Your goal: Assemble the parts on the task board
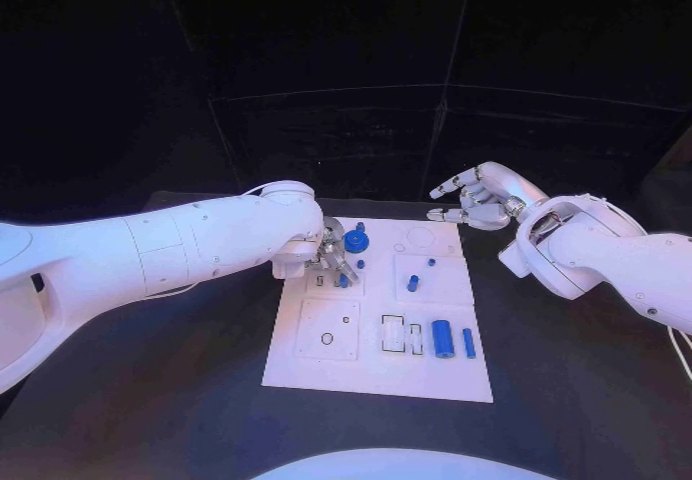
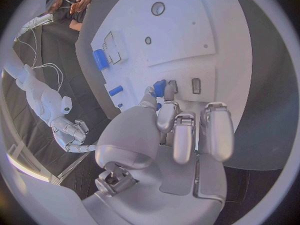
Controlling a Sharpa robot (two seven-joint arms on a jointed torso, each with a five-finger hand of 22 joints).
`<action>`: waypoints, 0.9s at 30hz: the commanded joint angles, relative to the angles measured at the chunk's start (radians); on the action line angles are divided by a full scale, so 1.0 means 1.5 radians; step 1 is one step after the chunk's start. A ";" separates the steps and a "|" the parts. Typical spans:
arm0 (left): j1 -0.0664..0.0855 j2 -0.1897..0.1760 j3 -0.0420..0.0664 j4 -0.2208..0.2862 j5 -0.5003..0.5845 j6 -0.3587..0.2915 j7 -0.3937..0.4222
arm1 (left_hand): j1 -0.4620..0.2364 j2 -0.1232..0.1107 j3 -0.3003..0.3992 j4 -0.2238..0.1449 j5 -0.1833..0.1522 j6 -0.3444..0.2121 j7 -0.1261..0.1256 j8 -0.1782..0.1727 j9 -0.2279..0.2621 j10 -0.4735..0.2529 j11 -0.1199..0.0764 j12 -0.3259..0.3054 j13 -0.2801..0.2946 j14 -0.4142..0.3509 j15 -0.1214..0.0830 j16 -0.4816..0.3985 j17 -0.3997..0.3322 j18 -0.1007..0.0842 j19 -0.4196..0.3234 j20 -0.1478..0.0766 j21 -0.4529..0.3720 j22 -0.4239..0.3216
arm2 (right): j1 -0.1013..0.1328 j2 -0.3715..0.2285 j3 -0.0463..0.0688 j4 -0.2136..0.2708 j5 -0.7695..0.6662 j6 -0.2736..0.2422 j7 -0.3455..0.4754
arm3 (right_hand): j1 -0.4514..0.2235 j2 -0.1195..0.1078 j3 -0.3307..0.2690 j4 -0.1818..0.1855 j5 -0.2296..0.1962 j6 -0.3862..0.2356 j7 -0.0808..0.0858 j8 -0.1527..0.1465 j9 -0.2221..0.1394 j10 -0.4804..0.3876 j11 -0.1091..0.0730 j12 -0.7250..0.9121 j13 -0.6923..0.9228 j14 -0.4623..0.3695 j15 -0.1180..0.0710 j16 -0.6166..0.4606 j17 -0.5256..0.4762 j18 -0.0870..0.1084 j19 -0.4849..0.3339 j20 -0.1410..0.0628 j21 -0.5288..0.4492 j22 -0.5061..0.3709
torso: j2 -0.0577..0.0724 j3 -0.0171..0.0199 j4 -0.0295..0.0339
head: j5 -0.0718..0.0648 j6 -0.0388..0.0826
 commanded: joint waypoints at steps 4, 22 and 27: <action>-0.001 -0.004 -0.001 0.004 0.018 -0.015 -0.003 | 0.059 0.012 0.067 -0.065 0.002 -0.011 0.001 -0.004 0.008 -0.004 -0.003 -0.008 -0.004 0.070 -0.003 0.002 0.176 -0.008 0.006 -0.006 0.001 -0.001 | 0.001 0.002 0.000 -0.002 0.003 0.006 0.003 | 0.005 0.001 -0.004 0.001 0.002 -0.003 -0.002 0.004 0.001 -0.002 0.000 -0.001 0.000 0.041 0.000 -0.003 0.056 0.003 -0.003 -0.003 -0.003 0.000 | 0.000 0.0000 0.0002 | 0.000 -0.001; 0.000 -0.057 0.000 0.057 0.020 -0.092 -0.002 | -0.121 -0.077 0.377 -0.138 0.000 -0.015 0.006 0.008 0.066 0.004 0.001 -0.015 -0.002 0.070 0.001 0.002 0.176 -0.007 0.006 0.000 -0.003 0.005 | 0.001 0.007 0.000 -0.010 0.008 0.006 0.006 | 0.004 0.002 -0.006 0.004 0.004 -0.002 -0.002 0.006 0.001 -0.002 0.000 -0.002 -0.001 0.041 0.000 -0.003 0.056 0.003 -0.003 -0.003 -0.003 0.000 | 0.000 0.0005 0.0015 | 0.006 -0.002; 0.000 -0.073 0.000 0.074 0.020 -0.128 0.000 | -0.134 -0.086 0.402 -0.136 0.001 -0.014 0.004 0.013 0.074 0.007 0.000 -0.012 0.001 0.070 0.001 0.002 0.176 -0.007 0.007 -0.001 -0.002 0.007 | 0.001 0.008 0.000 -0.011 0.008 0.006 0.007 | 0.003 0.002 -0.007 0.005 0.004 -0.002 -0.002 0.006 0.001 -0.002 0.000 -0.002 -0.001 0.041 0.000 -0.003 0.056 0.003 -0.003 -0.003 -0.004 -0.001 | 0.000 0.0008 0.0010 | 0.008 -0.004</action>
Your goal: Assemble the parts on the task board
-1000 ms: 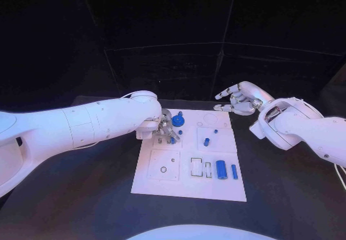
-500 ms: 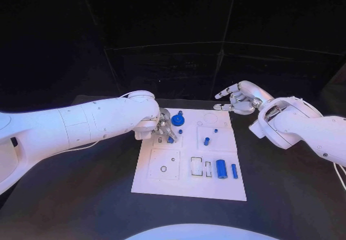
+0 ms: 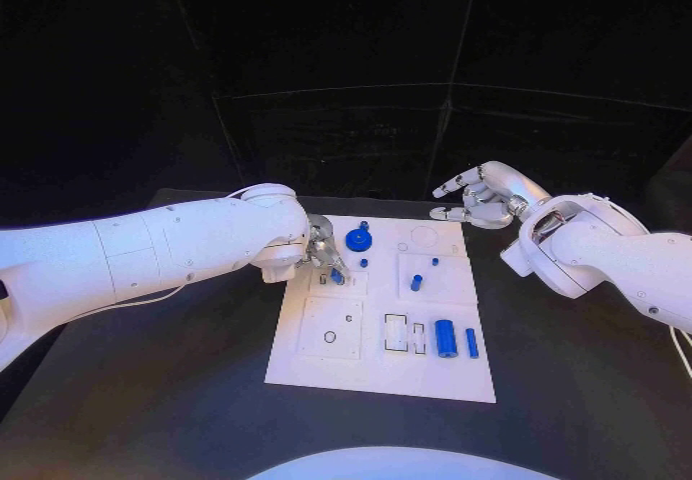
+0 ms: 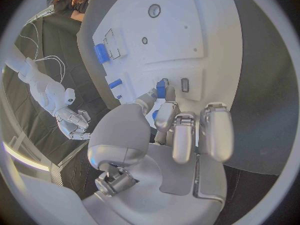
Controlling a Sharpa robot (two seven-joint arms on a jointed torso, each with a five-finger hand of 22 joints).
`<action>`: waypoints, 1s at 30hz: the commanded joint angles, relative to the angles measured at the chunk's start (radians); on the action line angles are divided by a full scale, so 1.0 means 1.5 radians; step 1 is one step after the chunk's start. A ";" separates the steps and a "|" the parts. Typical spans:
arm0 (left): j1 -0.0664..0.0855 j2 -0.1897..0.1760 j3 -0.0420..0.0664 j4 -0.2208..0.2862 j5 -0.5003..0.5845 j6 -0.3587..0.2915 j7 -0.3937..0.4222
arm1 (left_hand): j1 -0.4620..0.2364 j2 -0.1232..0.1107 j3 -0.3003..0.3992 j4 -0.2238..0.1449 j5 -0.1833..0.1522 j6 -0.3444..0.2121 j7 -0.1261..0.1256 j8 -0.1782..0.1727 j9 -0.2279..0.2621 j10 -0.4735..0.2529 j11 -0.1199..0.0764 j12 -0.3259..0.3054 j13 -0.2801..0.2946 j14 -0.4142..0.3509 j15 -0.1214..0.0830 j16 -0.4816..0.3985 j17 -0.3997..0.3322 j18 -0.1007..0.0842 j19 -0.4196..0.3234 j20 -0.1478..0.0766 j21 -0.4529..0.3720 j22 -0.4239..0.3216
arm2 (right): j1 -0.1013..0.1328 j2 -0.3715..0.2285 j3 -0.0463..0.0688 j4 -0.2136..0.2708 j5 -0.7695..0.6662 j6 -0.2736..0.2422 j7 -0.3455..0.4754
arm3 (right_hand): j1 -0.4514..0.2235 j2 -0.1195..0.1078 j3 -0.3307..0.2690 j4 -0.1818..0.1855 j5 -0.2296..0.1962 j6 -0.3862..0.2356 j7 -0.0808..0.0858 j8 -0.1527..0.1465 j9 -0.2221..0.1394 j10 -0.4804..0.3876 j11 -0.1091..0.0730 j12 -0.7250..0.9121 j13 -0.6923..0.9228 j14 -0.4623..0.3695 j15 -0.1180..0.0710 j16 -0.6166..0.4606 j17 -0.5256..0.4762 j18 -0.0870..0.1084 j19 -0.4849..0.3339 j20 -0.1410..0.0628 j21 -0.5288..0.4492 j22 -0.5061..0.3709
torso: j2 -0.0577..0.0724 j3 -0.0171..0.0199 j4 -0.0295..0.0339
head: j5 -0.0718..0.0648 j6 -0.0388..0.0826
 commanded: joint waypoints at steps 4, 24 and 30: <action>-0.004 -0.015 0.000 0.021 0.003 -0.083 0.002 | -0.013 -0.007 0.103 -0.079 0.000 0.000 -0.003 0.007 0.008 0.006 0.000 0.001 0.000 0.069 0.002 0.002 0.176 -0.008 0.005 0.001 -0.002 0.002 | 0.001 0.001 0.000 -0.001 0.005 0.003 0.007 | 0.003 0.002 -0.003 0.001 0.004 -0.002 -0.002 0.003 0.001 -0.002 0.000 -0.002 -0.001 0.041 0.000 -0.003 0.055 0.003 -0.003 -0.003 -0.004 -0.001 | 0.000 0.0004 -0.0003 | 0.003 -0.001; -0.033 -0.017 0.000 0.029 -0.034 -0.130 0.003 | -0.017 -0.009 0.113 -0.077 0.000 -0.001 -0.003 0.010 0.012 0.005 -0.001 -0.002 -0.004 0.069 0.001 0.002 0.176 -0.008 0.005 0.001 -0.002 0.003 | 0.001 0.005 0.000 -0.005 0.007 0.006 0.008 | 0.002 0.002 -0.004 0.002 0.003 -0.003 -0.002 0.004 0.001 -0.002 0.000 -0.002 -0.001 0.041 0.000 -0.003 0.056 0.003 -0.003 -0.003 -0.004 -0.001 | 0.000 -0.0003 -0.0017 | 0.006 -0.006; -0.035 -0.016 0.000 0.028 -0.040 -0.119 0.002 | -0.018 -0.010 0.115 -0.077 0.000 -0.001 -0.003 0.010 0.013 0.004 -0.001 -0.003 -0.005 0.069 0.001 0.002 0.176 -0.008 0.005 0.001 -0.002 0.003 | 0.001 0.006 0.000 -0.006 0.007 0.007 0.008 | 0.002 0.002 -0.004 0.002 0.003 -0.003 -0.002 0.004 0.001 -0.002 0.000 -0.002 -0.001 0.041 0.000 -0.003 0.056 0.003 -0.003 -0.003 -0.004 -0.001 | 0.001 -0.0001 -0.0021 | 0.006 -0.004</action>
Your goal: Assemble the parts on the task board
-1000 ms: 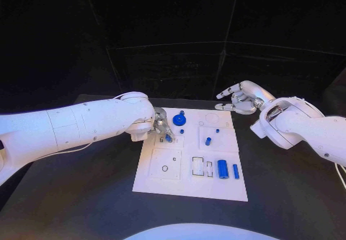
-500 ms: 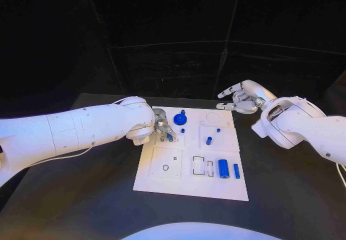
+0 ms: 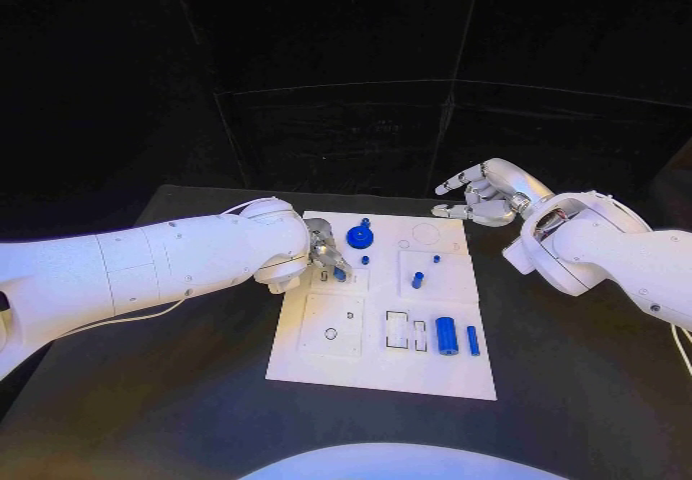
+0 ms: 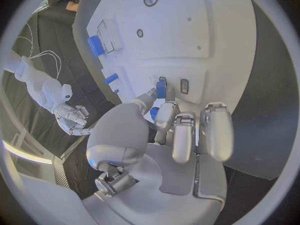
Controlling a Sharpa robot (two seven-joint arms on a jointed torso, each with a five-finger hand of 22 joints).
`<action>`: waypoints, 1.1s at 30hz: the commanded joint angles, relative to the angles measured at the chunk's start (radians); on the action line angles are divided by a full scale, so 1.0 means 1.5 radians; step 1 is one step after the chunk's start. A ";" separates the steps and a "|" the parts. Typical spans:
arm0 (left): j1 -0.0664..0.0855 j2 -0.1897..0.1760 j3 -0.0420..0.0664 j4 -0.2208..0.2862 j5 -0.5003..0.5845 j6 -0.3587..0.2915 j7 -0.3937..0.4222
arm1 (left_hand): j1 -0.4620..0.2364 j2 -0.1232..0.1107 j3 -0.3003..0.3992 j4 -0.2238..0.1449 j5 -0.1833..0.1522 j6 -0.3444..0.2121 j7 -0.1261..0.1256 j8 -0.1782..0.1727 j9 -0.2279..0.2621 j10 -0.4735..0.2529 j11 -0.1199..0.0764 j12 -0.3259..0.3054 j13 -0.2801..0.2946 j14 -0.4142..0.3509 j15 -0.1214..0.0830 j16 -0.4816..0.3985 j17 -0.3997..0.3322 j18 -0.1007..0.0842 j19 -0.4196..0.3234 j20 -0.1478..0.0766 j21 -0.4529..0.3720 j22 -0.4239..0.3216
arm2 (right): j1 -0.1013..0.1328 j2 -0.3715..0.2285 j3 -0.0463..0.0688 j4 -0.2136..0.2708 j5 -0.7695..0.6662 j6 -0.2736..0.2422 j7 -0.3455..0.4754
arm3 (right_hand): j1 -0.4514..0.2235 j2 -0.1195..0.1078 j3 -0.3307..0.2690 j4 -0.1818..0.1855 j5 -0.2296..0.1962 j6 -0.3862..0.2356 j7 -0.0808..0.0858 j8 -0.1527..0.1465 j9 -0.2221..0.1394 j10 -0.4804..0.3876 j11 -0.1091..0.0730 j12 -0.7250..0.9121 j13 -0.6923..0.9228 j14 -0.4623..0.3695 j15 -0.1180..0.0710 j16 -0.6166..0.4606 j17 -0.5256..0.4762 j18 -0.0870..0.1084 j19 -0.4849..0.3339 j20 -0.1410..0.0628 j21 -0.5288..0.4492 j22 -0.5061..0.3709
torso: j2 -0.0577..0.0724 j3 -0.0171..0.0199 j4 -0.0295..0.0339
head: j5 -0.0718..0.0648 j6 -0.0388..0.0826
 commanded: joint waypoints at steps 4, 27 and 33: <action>-0.002 0.001 0.000 0.000 -0.019 0.011 0.000 | -0.001 0.006 0.075 -0.071 0.002 -0.001 -0.005 0.003 0.001 0.002 0.001 -0.003 -0.001 0.069 0.001 0.002 0.176 -0.008 0.005 0.001 -0.002 0.000 | 0.001 0.001 0.000 0.000 0.003 0.005 0.006 | 0.002 0.002 -0.004 0.002 0.002 -0.003 -0.002 0.004 0.001 -0.002 0.000 -0.002 0.000 0.041 0.000 -0.003 0.056 0.003 -0.003 -0.003 -0.004 0.000 | 0.000 -0.0002 -0.0004 | 0.001 0.001; -0.002 0.001 0.000 0.005 -0.020 0.037 -0.002 | 0.000 0.002 0.084 -0.073 0.002 -0.003 -0.005 0.005 0.004 0.001 0.001 -0.004 -0.002 0.069 0.001 0.002 0.176 -0.008 0.005 0.000 -0.002 0.001 | 0.001 0.003 0.000 -0.002 0.003 0.009 0.007 | 0.002 0.002 -0.005 0.003 0.001 -0.003 -0.002 0.004 0.001 -0.001 0.000 -0.001 0.000 0.041 0.000 -0.003 0.056 0.003 -0.003 -0.003 -0.004 0.000 | 0.000 0.0003 0.0002 | 0.001 -0.003; -0.002 0.003 0.000 0.001 -0.020 0.037 -0.002 | 0.000 0.001 0.086 -0.074 0.002 -0.003 -0.005 0.005 0.005 0.001 0.001 -0.004 -0.002 0.069 0.001 0.002 0.176 -0.008 0.005 0.000 -0.002 0.001 | 0.001 0.004 0.000 -0.003 0.003 0.009 0.007 | 0.002 0.002 -0.005 0.003 0.001 -0.003 -0.002 0.004 0.001 -0.001 0.000 -0.001 0.000 0.041 0.000 -0.003 0.056 0.003 -0.003 -0.003 -0.004 0.000 | 0.000 0.0002 -0.0002 | 0.001 -0.004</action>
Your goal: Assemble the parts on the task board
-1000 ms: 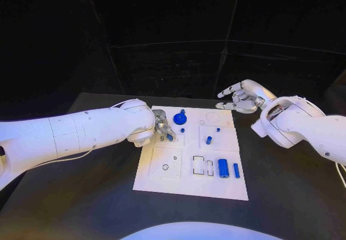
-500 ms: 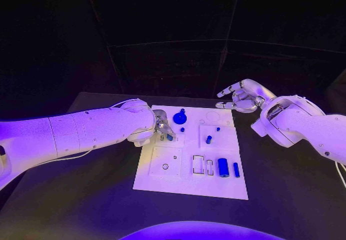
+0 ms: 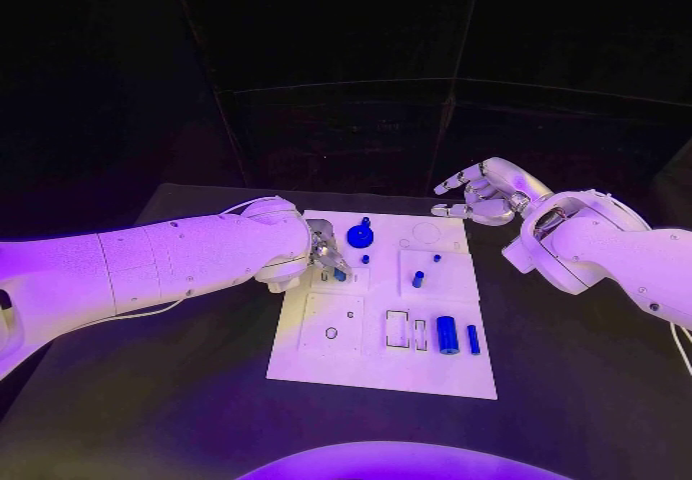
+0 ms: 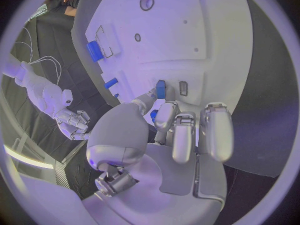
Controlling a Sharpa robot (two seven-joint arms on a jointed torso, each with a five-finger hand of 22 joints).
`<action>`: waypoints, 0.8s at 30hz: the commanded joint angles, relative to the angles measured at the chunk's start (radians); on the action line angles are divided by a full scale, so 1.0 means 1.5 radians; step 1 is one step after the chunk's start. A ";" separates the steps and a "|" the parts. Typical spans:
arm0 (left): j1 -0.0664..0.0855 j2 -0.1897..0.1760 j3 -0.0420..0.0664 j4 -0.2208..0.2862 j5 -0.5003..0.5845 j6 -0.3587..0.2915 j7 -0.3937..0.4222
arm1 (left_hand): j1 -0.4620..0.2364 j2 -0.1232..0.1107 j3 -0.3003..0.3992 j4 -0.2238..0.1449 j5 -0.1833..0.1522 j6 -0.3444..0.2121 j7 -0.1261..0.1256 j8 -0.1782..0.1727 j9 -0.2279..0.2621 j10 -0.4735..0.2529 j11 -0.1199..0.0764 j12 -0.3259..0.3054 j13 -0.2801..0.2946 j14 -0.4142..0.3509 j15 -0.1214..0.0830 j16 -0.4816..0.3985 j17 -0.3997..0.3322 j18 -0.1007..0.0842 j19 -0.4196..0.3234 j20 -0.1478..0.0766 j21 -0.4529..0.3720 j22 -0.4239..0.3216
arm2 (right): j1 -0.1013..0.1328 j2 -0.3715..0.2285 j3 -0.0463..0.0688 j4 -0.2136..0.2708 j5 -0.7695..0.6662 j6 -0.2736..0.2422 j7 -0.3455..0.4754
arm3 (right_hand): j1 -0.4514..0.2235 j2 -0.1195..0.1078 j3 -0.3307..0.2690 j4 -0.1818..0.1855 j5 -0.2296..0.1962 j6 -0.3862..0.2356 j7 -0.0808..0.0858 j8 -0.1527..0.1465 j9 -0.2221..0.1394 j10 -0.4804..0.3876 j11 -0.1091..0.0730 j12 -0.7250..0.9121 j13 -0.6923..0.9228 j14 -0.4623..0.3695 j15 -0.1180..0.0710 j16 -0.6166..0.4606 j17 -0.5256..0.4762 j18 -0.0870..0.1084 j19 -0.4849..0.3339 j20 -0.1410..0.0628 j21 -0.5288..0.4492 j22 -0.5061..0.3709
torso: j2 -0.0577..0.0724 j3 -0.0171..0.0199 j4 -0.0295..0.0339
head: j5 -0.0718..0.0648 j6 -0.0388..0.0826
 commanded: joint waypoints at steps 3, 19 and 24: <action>-0.001 0.003 -0.001 -0.004 -0.002 0.017 -0.002 | -0.009 0.001 0.076 -0.064 0.002 0.001 -0.002 0.004 0.002 0.003 0.000 -0.004 0.000 0.069 0.001 0.002 0.176 -0.008 0.006 0.000 -0.002 0.003 | 0.001 0.001 0.000 0.000 0.001 0.003 0.006 | 0.002 0.002 -0.003 0.000 0.001 -0.003 -0.002 0.004 0.001 -0.001 0.000 -0.001 0.000 0.041 0.000 -0.003 0.056 0.003 -0.003 -0.003 -0.004 0.000 | 0.000 0.0003 0.0002 | 0.000 -0.001; -0.001 0.018 -0.001 -0.027 -0.002 0.041 -0.003 | -0.066 -0.035 0.064 -0.032 0.004 0.025 -0.013 0.018 0.016 0.010 -0.007 0.005 0.007 0.069 -0.005 0.002 0.176 -0.010 0.010 -0.003 0.004 0.013 | 0.001 0.001 0.000 0.000 0.003 0.003 0.006 | 0.002 0.002 -0.004 0.001 0.000 -0.003 -0.002 0.005 0.000 -0.003 0.000 -0.003 -0.002 0.041 0.000 -0.004 0.055 0.003 -0.003 -0.003 -0.004 -0.001 | 0.000 0.0006 -0.0002 | 0.000 -0.002; 0.000 0.022 -0.001 -0.032 -0.002 0.042 -0.003 | -0.074 -0.040 0.057 -0.025 0.004 0.030 -0.015 0.023 0.021 0.012 -0.009 0.007 0.009 0.069 -0.006 0.002 0.176 -0.010 0.011 -0.005 0.005 0.016 | 0.001 0.002 0.000 0.000 0.003 0.003 0.006 | 0.002 0.002 -0.005 0.002 -0.001 -0.003 -0.002 0.005 0.000 -0.003 0.000 -0.003 -0.002 0.041 0.000 -0.005 0.054 0.003 -0.004 -0.003 -0.005 -0.002 | 0.000 0.0002 -0.0002 | 0.000 -0.002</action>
